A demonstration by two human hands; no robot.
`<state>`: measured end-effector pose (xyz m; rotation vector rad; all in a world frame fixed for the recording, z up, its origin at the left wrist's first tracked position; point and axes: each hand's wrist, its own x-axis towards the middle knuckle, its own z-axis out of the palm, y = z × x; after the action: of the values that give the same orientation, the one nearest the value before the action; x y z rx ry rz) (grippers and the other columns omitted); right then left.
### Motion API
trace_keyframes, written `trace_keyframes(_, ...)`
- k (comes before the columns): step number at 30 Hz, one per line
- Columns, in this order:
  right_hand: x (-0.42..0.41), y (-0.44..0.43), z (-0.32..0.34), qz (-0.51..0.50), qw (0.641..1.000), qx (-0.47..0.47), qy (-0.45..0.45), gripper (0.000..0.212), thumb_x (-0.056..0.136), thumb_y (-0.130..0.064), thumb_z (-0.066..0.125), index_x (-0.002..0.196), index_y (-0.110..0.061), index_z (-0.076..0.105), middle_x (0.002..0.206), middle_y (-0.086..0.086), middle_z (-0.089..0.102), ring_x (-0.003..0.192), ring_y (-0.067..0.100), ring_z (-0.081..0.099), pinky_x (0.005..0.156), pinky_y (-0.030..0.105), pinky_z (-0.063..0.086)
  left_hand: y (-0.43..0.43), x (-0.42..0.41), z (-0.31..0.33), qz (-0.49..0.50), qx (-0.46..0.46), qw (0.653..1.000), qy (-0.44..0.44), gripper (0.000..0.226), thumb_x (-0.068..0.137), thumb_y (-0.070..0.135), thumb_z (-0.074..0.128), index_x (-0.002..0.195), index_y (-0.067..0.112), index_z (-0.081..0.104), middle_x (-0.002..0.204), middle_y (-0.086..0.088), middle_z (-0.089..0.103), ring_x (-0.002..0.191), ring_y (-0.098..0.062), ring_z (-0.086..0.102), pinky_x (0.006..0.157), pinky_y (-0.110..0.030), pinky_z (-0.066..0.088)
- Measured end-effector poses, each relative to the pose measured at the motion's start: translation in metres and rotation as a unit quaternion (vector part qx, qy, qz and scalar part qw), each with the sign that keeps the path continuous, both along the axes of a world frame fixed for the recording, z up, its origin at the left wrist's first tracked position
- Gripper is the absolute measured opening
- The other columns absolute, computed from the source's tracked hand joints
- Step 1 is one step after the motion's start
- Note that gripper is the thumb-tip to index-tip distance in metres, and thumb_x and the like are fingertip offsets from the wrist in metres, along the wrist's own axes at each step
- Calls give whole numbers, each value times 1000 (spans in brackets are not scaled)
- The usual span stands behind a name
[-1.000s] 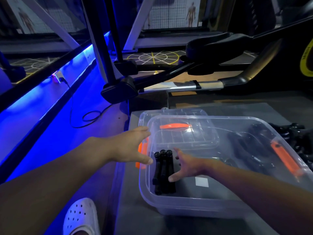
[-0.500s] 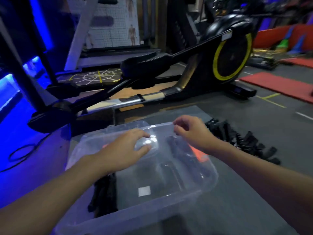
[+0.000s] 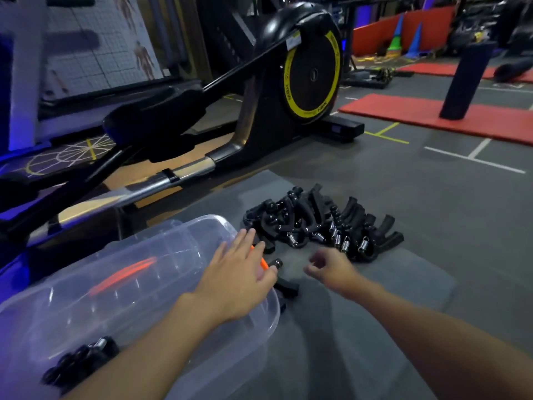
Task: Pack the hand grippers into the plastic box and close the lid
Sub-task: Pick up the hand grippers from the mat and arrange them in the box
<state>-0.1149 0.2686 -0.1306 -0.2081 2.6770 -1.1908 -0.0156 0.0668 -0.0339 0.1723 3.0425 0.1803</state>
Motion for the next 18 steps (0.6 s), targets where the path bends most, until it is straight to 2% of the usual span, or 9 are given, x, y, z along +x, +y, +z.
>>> trace_keyframes(3,3,-23,-43,-6,998,-30,-52,32,75,-28,81,98,-14,65,88,5,69,82,19,65,77,30,53,-2,1,-2,-1,-10,1000,2,65,100,56,20,157,26,8,164,5,-12,148,-8,-18,122,-40,-5)
trace_keyframes(5,6,-32,-64,-10,998,-33,-58,35,73,-32,82,100,-14,68,92,3,71,87,19,66,81,31,52,-1,2,-2,0,-15,1000,1,65,100,55,19,157,26,6,164,5,-14,148,-7,-20,122,-38,-7)
trace_keyframes(7,5,-37,-76,-16,1000,-9,-24,30,71,-37,80,89,-15,70,85,-2,69,83,19,64,79,35,52,0,3,-2,1,-16,1000,-3,65,100,54,19,157,26,5,164,5,-14,147,-7,-21,122,-37,-8)
trace_keyframes(9,3,-40,-78,-8,999,35,-1,23,71,-39,76,82,-19,71,75,-6,64,82,18,62,77,32,49,0,3,-1,2,-16,1000,-7,65,100,54,18,157,26,4,164,6,-14,147,-7,-21,122,-36,-8)
trace_keyframes(11,0,-41,-75,8,998,62,-4,14,73,-37,73,66,-26,67,62,-9,57,77,15,58,76,29,44,0,2,-2,0,-14,1000,-7,65,100,54,16,157,26,3,164,5,-14,147,-7,-22,122,-36,-8)
trace_keyframes(13,-1,-39,-72,13,998,54,-14,28,72,-32,73,52,-28,55,54,-8,52,65,12,51,69,28,42,1,2,-2,-1,-12,1000,-6,67,98,56,12,157,26,2,164,5,-14,147,-7,-21,122,-36,-8)
trace_keyframes(16,1,-34,-66,10,1000,13,-8,26,71,-23,75,53,-17,57,50,-4,49,50,10,44,53,29,40,0,2,0,-2,-7,1000,-13,67,98,56,14,157,25,5,164,5,-11,148,-7,-20,122,-37,-6)
trace_keyframes(18,4,-29,-55,-3,1000,12,16,22,70,-22,73,60,-6,61,51,-1,47,50,11,41,50,33,41,-1,3,3,-3,8,1000,-17,65,100,54,21,156,24,12,165,5,-7,148,-8,-17,123,-39,-4)
